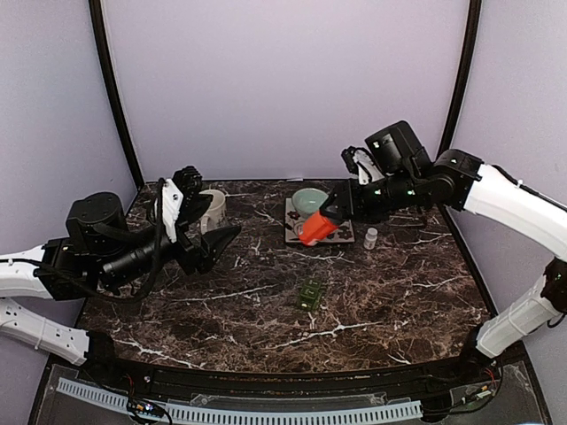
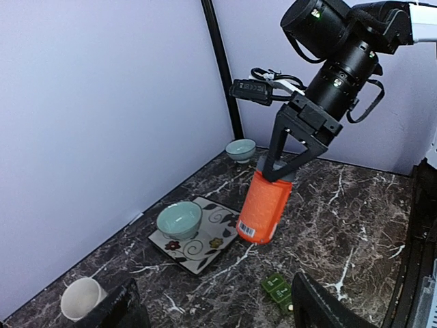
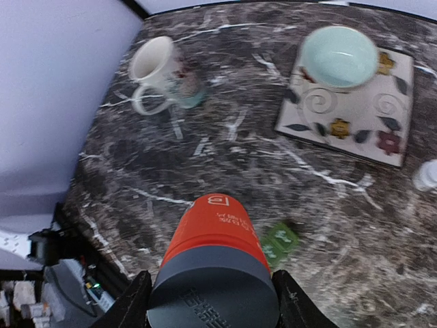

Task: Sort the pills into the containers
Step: Place the pill bottle at the center of the board.

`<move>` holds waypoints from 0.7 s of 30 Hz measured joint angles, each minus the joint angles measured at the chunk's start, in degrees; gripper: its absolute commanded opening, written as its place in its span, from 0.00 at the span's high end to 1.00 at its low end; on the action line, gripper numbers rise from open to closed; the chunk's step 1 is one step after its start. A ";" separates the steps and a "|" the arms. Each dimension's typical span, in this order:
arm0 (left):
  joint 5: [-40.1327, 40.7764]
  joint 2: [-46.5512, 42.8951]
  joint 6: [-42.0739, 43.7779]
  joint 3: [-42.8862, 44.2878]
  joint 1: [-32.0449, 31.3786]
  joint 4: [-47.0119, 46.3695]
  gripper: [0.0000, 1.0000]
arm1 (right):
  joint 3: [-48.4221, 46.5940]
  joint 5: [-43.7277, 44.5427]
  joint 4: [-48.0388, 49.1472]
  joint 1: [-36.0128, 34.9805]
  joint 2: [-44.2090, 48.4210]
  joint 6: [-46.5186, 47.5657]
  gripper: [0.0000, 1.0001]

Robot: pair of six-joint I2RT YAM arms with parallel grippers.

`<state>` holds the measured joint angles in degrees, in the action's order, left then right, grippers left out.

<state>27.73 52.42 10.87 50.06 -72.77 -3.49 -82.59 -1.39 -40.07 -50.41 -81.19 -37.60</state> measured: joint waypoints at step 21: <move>-15.74 5.11 -17.88 -3.69 4.50 3.30 0.30 | 14.45 16.90 -7.50 20.94 -0.11 13.11 1.00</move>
<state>11.99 57.54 -7.01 46.37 -68.27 -0.19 -68.14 15.51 -47.57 -29.47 -81.30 -24.49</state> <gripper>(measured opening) 0.700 0.515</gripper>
